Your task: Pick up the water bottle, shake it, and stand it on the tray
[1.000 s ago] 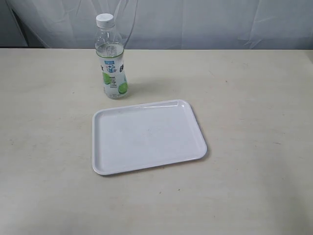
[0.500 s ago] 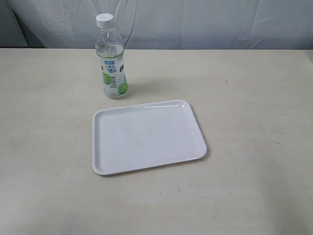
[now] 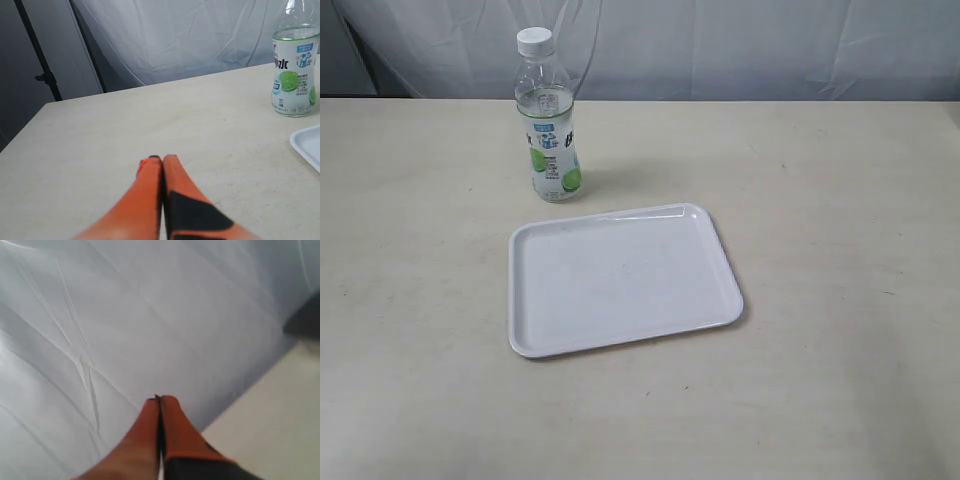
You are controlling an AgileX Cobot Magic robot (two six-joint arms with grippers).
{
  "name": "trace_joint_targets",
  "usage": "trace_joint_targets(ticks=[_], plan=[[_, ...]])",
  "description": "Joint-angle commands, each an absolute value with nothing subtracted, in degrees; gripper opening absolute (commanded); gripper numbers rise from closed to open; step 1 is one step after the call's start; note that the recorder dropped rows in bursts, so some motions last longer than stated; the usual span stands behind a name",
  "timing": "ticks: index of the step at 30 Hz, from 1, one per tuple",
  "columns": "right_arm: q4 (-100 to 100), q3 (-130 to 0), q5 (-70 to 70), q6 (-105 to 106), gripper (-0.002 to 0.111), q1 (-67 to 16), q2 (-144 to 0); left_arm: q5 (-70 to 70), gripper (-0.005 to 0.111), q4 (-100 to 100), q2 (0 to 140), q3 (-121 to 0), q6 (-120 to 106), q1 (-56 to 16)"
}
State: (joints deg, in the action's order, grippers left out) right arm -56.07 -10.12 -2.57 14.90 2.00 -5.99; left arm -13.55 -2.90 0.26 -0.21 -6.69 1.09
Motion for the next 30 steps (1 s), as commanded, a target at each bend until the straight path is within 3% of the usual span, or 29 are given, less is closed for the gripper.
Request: trace_joint_targets(ticks=[1,8,14,22,25,30], plan=[[-53.1,-20.1,4.9,25.1,-0.001,2.3,-15.5,-13.3,0.000,-2.7,0.0,0.0,-6.5,1.1],[-42.6,-37.1,1.4,24.9,-0.001,-0.3,-43.2,-13.3,0.000,-2.7,0.0,0.0,-6.5,1.1],[-31.5,-51.5,1.3,25.5,-0.001,-14.3,-68.9,-13.3,0.000,-2.7,0.0,0.0,-6.5,1.1],[-13.7,-65.9,0.4,25.5,0.001,-29.2,-92.5,-13.3,0.000,-2.7,0.0,0.0,-6.5,1.1],[-10.5,-70.0,-1.3,25.5,0.017,-33.1,-98.9,-13.3,0.000,-2.7,0.0,0.0,-6.5,1.1],[-10.6,-72.1,0.6,25.5,0.061,-37.3,-103.8,-13.3,0.000,-2.7,0.0,0.0,-6.5,1.1]])
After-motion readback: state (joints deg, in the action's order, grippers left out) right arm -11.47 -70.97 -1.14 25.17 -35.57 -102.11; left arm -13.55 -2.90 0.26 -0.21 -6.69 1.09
